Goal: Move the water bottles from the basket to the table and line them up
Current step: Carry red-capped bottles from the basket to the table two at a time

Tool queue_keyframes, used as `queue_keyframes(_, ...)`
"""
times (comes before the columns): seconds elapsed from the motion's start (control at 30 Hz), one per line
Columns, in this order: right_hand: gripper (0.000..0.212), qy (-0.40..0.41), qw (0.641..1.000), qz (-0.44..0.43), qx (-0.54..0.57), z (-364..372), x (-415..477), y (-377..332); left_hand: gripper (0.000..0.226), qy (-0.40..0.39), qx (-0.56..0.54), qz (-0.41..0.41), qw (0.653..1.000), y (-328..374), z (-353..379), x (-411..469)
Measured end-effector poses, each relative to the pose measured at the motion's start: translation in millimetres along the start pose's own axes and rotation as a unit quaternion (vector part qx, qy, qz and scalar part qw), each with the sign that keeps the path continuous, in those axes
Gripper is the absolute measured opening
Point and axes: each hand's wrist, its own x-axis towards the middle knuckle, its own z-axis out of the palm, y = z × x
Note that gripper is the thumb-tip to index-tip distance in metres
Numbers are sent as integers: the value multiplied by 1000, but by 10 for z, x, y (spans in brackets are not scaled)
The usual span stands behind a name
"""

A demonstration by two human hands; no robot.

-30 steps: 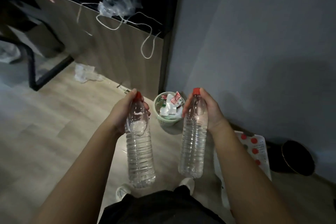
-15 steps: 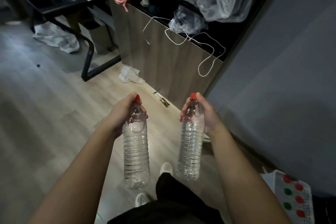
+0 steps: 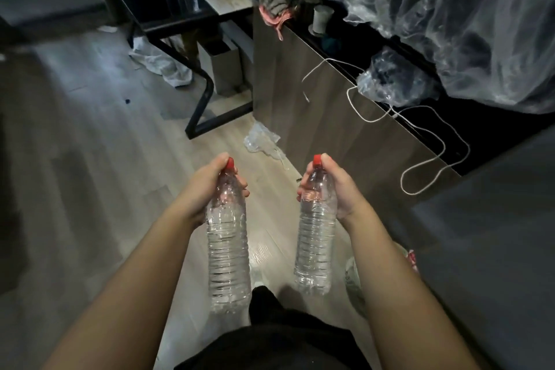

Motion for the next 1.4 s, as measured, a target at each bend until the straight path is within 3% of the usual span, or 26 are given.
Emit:
queue_keyframes(0.43, 34, -58, 997, 30, -41, 540, 1390, -506, 33, 52, -66, 24, 996, 650, -544, 961)
queue_keyframes(0.67, 34, -2, 996, 1, -93, 1013, 2153, -565, 33, 36, -75, 25, 996, 1118, -1167, 1638)
queue_keyframes(0.9, 37, 41, 999, -18, 23, 1821, 2901, -569, 34, -8, -23, 1, 1000, 2011, -1945, 2266)
queue_keyframes(1.0, 37, 69, 997, -39, -12, 2161, 3213, -576, 34, -35, -5, -1, 999, 2349, -2292, 2516)
queue_keyframes(1.17, 32, 67, 996, -52, -17, 2638, 3660, -574, 32, -58, 40, 0, 997, 2758, -2735, 2784)
queue_keyframes(1.4, 41, 54, 996, -42, -62, 3014, 4340, -648, 32, -30, 40, 13, 999, 3183, -3221, 3154)
